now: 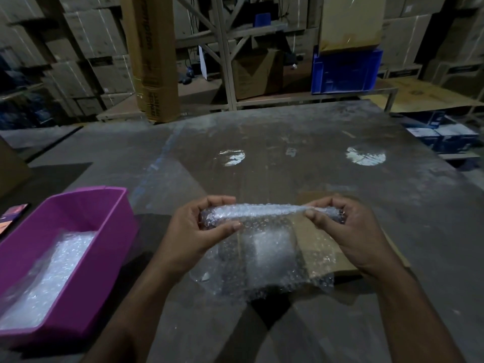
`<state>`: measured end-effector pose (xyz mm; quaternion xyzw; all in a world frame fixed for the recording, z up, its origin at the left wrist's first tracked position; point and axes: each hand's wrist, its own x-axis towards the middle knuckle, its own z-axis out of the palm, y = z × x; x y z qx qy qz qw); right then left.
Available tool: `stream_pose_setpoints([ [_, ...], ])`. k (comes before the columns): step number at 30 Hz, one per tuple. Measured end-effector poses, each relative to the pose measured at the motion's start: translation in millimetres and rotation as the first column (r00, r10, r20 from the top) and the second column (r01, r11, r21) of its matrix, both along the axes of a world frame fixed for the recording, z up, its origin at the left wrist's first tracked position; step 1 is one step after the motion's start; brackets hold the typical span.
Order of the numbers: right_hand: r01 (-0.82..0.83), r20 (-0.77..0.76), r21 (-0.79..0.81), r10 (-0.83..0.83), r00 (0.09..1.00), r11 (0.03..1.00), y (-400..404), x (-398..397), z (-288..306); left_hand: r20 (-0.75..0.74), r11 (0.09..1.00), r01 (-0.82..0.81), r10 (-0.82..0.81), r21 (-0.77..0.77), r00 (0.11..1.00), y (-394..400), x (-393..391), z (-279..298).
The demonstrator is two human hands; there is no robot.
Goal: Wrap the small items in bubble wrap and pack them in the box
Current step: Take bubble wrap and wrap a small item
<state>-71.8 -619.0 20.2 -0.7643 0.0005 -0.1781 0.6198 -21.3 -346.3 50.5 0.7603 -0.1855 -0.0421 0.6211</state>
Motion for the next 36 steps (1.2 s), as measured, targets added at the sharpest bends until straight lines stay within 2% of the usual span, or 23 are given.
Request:
stream_pose_setpoints([
  [3,0.012,0.016,-0.101,-0.011,1.0,0.995,-3,3,-3,0.056,0.997,-0.075,0.073,0.033,0.996,0,1,-2],
  [5,-0.007,0.007,-0.09,0.008,1.0,0.996,-3,4,-4,0.104,0.993,-0.115,0.11,0.04,0.988,2,3,-3],
  [8,-0.03,0.029,-0.007,0.03,0.999,1.0,-2,5,-5,0.088,0.996,-0.08,0.077,0.036,0.993,5,4,-3],
  [12,-0.02,0.063,0.068,0.016,0.998,0.997,2,6,-7,0.051,0.997,-0.068,0.07,-0.044,0.996,2,3,-3],
  [16,-0.02,0.035,0.048,0.018,0.999,0.999,8,3,-4,0.064,0.999,-0.036,0.037,-0.014,0.997,-1,-2,-4],
  [21,-0.15,0.02,-0.018,0.15,0.988,0.989,7,-3,6,0.01,0.998,-0.038,0.038,-0.049,0.999,-1,-6,1],
  [26,-0.029,0.048,-0.079,0.033,0.998,0.996,3,3,-1,-0.01,1.0,-0.006,0.006,-0.013,1.0,3,-4,0],
  [30,-0.03,0.044,-0.106,0.034,0.998,0.994,0,5,-4,0.098,0.995,-0.1,0.1,-0.01,0.99,2,-1,-1],
  [33,-0.047,0.054,-0.03,0.048,0.997,0.998,1,5,-4,0.125,0.995,-0.095,0.091,0.019,0.988,6,1,-1],
  [36,-0.064,0.063,0.061,0.06,0.996,0.996,3,6,-4,0.08,0.999,-0.049,0.05,-0.018,0.996,5,-1,1],
])
